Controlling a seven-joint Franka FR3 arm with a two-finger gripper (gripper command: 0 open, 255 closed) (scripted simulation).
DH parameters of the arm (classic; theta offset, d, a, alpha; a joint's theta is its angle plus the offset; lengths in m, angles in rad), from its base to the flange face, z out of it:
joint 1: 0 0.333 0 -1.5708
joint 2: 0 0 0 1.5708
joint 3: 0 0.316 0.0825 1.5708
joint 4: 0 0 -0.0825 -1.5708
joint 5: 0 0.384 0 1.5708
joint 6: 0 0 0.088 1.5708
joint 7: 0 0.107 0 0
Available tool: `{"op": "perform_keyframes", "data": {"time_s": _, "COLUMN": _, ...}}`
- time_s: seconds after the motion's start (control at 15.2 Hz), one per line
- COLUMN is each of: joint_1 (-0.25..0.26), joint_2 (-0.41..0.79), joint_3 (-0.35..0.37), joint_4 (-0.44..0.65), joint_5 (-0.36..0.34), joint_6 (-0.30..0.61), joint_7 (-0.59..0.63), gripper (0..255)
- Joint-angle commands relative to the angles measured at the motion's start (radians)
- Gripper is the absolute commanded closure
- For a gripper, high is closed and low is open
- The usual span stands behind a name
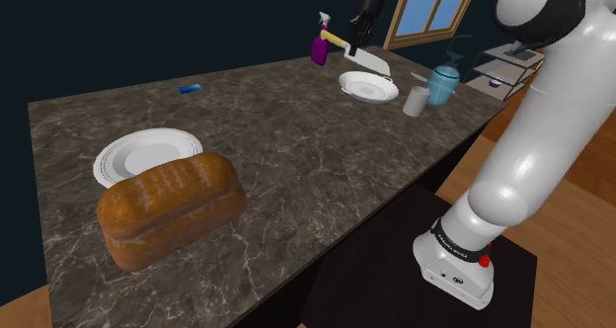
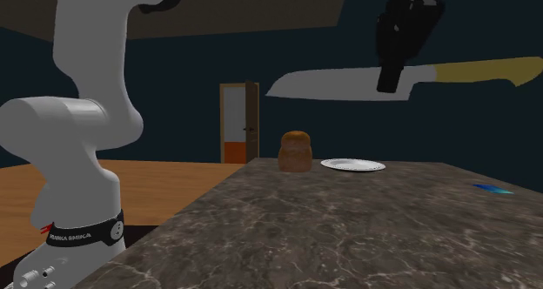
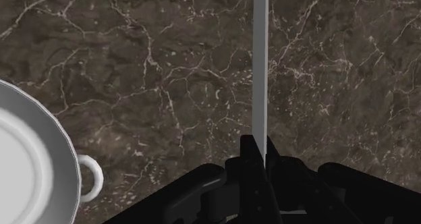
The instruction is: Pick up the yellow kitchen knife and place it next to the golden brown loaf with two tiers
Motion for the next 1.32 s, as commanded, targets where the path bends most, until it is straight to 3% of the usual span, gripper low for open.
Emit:
{"op": "perform_keyframes", "data": {"time_s": 0.0, "joint_1": 0.029, "joint_2": -0.07, "joint_3": 0.015, "joint_4": -0.096, "joint_5": -0.013, "joint_6": 0.038, "joint_7": 0.035, "gripper": 255}}
{"op": "perform_keyframes", "data": {"time_s": 0.59, "joint_1": 0.123, "joint_2": -0.334, "joint_3": 0.113, "joint_4": -0.413, "joint_5": -0.03, "joint_6": 0.148, "joint_7": 0.21, "gripper": 255}}
{"op": "perform_keyframes", "data": {"time_s": 1.25, "joint_1": 0.209, "joint_2": -0.545, "joint_3": 0.259, "joint_4": -0.638, "joint_5": 0.018, "joint_6": 0.227, "joint_7": 0.418, "gripper": 255}}
